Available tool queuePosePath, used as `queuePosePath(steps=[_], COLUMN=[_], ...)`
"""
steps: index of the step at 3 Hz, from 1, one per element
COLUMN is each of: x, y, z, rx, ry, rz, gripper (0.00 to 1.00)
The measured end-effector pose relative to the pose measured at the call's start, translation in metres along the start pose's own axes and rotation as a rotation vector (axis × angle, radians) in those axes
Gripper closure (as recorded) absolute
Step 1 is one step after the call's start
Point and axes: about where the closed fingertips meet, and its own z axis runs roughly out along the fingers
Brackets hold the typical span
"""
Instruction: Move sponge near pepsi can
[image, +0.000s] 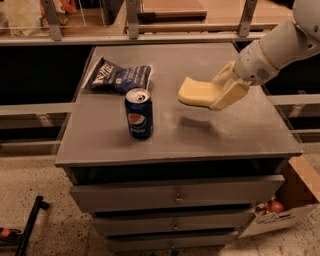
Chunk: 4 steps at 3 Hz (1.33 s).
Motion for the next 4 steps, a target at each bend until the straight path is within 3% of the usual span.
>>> queuePosePath(steps=[1, 2, 4], x=[-0.005, -0.013, -0.025], y=[0.034, 0.061, 0.085], z=[0.015, 0.031, 0.047], rx=[-0.088, -0.165, -0.231], ry=[0.003, -0.008, -0.038], rz=[-0.044, -0.079, -0.113], gripper=[1.00, 0.84, 0.37])
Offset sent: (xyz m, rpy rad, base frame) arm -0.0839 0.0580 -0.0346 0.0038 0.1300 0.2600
